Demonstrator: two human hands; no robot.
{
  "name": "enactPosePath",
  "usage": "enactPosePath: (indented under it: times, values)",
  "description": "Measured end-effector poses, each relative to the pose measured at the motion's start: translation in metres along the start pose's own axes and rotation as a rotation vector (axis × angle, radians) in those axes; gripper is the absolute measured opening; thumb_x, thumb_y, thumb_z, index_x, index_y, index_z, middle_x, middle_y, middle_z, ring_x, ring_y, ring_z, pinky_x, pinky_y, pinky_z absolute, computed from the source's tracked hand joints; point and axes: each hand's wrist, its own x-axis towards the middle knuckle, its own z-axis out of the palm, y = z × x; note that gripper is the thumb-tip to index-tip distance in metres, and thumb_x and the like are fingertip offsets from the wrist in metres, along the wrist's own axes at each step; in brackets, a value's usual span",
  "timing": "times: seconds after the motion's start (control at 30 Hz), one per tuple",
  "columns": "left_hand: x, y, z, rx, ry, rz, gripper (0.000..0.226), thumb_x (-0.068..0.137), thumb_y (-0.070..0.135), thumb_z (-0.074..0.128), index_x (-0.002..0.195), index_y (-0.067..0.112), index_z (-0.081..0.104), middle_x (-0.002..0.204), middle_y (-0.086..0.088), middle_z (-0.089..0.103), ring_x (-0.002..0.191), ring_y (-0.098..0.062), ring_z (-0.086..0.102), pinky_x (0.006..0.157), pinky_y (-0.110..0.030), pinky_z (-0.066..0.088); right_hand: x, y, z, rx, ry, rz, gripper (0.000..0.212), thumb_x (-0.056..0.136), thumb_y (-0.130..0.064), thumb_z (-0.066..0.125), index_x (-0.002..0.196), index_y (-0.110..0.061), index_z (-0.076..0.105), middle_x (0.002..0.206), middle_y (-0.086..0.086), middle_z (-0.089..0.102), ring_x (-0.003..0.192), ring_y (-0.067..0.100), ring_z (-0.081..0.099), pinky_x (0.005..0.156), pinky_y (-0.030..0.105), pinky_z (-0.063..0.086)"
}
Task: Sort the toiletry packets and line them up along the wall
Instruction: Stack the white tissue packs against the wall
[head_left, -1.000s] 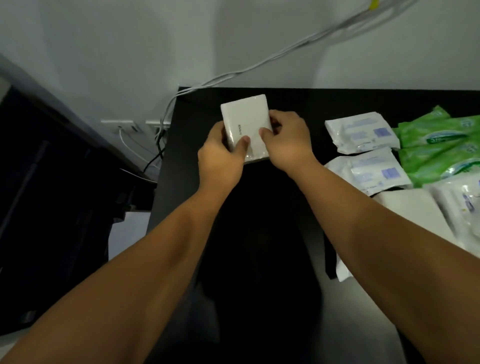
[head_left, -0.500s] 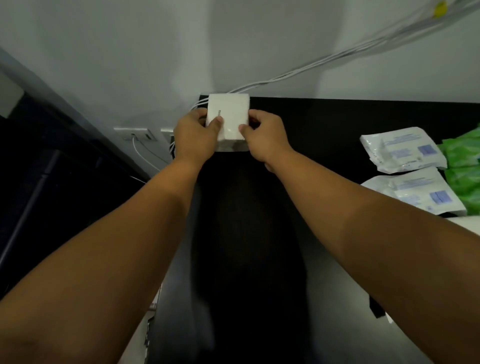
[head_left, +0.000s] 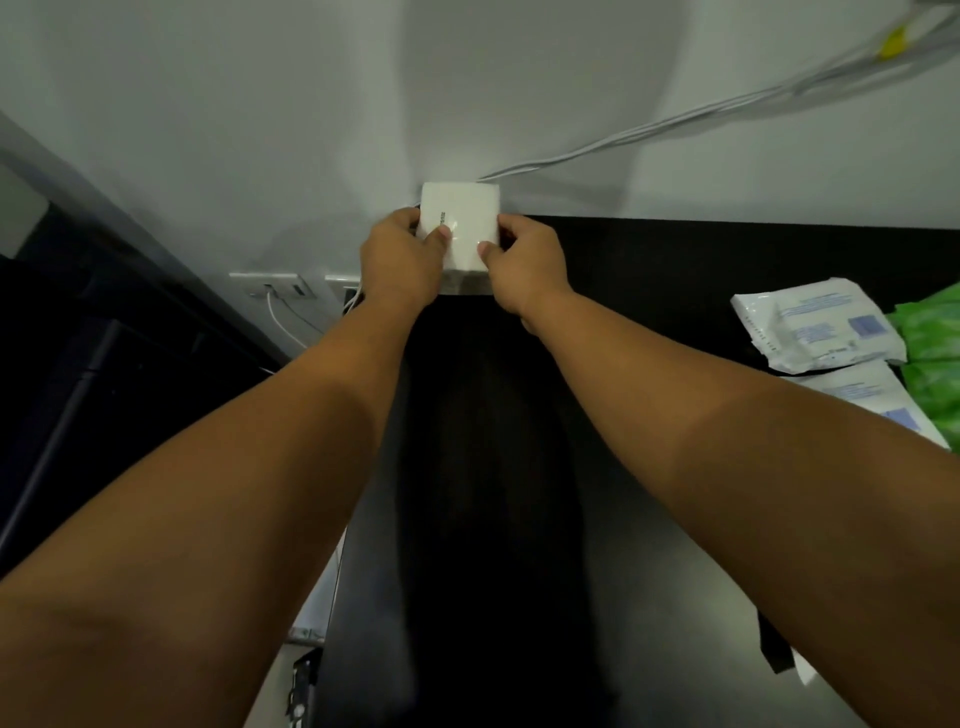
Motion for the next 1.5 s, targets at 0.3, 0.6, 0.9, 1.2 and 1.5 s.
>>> enactPosePath:
  times: [0.3,0.6,0.9,1.2,1.5]
  values:
    - [-0.009,0.003,0.0,0.034,-0.037,0.004,0.037,0.097,0.033,0.058,0.128,0.014,0.063,0.118,-0.006,0.07,0.105,-0.024,0.065,0.094,-0.041,0.054,-0.003,0.0,-0.007,-0.045,-0.005,0.004,0.029,0.095,-0.012,0.06,0.124,-0.009,0.063,0.123,0.007,0.064,0.109,0.02,0.061,0.089,0.028,0.049]
    - [-0.011,0.016,0.017,0.115,-0.12,0.101,0.035,0.097,0.026,0.06,0.126,0.006,0.063,0.12,-0.01,0.068,0.107,-0.024,0.064,0.087,-0.028,0.05,0.006,0.011,-0.022,-0.112,0.049,0.022,0.024,0.095,-0.015,0.06,0.118,-0.009,0.065,0.116,0.007,0.066,0.103,0.022,0.062,0.087,0.029,0.051]
    - [-0.019,0.025,0.013,0.144,-0.048,0.08,0.034,0.1,0.028,0.054,0.128,0.01,0.061,0.119,-0.008,0.069,0.108,-0.024,0.064,0.085,-0.024,0.044,-0.009,0.005,-0.047,-0.036,-0.106,0.006,0.033,0.099,-0.019,0.054,0.13,-0.009,0.053,0.134,0.011,0.055,0.12,0.026,0.054,0.092,0.027,0.044]
    - [-0.099,0.074,0.002,0.104,0.18,0.24,0.03,0.097,0.026,0.056,0.123,0.012,0.064,0.117,-0.003,0.069,0.101,-0.015,0.063,0.086,-0.017,0.043,-0.092,0.01,-0.128,0.006,-0.05,-0.061,0.035,0.097,-0.026,0.058,0.132,-0.019,0.059,0.131,-0.002,0.06,0.119,0.012,0.056,0.101,0.027,0.045]
    - [-0.247,0.145,0.064,-0.041,0.019,0.217,0.024,0.097,0.025,0.06,0.119,0.016,0.065,0.102,0.009,0.066,0.09,0.0,0.06,0.073,0.001,0.04,-0.178,0.053,-0.252,-0.1,0.039,-0.22,0.024,0.094,-0.019,0.06,0.117,-0.015,0.068,0.109,-0.001,0.07,0.1,0.012,0.064,0.088,0.022,0.049]
